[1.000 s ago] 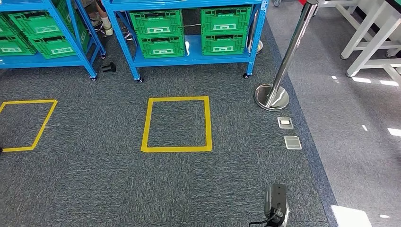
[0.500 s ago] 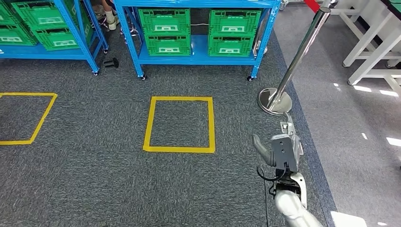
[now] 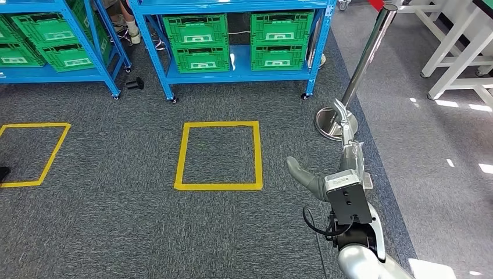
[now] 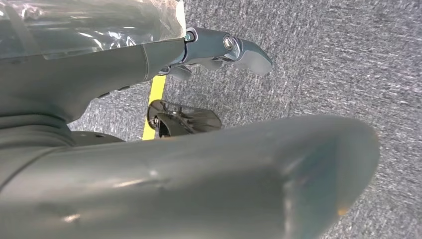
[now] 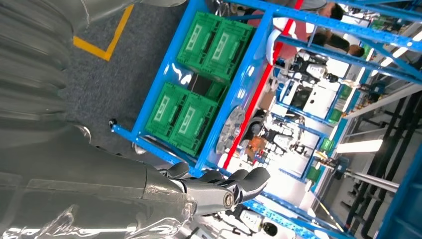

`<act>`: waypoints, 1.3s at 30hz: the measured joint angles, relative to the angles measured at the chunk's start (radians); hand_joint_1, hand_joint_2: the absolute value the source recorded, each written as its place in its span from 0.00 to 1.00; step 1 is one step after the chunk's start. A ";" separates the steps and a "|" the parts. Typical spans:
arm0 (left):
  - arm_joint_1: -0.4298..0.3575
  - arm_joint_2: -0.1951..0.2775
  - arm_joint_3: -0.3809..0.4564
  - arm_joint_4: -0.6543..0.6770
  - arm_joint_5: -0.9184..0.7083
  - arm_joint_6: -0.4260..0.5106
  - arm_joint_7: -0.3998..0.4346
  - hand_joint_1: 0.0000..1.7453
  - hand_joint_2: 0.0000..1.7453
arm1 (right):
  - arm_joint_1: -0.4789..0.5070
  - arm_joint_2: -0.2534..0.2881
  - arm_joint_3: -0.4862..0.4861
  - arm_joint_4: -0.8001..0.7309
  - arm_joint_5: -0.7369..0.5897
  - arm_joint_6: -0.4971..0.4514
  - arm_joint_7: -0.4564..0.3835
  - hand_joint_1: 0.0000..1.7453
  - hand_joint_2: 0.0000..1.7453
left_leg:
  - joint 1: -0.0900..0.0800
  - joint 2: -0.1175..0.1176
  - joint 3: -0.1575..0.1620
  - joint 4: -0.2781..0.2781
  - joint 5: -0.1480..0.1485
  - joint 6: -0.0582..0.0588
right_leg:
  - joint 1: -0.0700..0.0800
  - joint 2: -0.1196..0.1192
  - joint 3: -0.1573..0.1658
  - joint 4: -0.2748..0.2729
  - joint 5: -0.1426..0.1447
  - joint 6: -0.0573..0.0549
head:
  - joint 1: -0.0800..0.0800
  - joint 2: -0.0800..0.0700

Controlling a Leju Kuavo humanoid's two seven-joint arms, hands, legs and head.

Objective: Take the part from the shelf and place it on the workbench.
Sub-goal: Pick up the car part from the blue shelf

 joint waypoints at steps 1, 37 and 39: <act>0.000 0.000 0.000 0.000 0.000 -0.001 0.001 0.00 0.00 | 0.000 -0.002 0.005 -0.008 0.003 -0.002 0.003 0.00 1.00 | 0.001 0.000 0.006 -0.022 0.026 0.000 | -0.001 0.001 0.001 0.001 -0.002 0.001 | -0.002 0.000; 0.008 0.008 -0.046 0.003 0.024 -0.003 0.022 0.00 0.00 | 0.063 -0.022 0.052 -0.074 -0.053 -0.037 -0.004 0.00 0.00 | -0.014 -0.003 0.030 -0.208 0.198 0.025 | -0.007 0.049 0.189 -0.067 -0.122 0.031 | -0.012 0.000; 0.003 0.009 -0.048 0.002 0.026 -0.002 0.022 0.00 0.00 | 0.066 -0.022 0.048 -0.075 -0.044 -0.037 0.000 0.00 0.00 | -0.010 -0.003 0.058 -0.250 0.162 0.045 | -0.008 0.045 0.166 -0.026 -0.096 0.044 | -0.012 0.000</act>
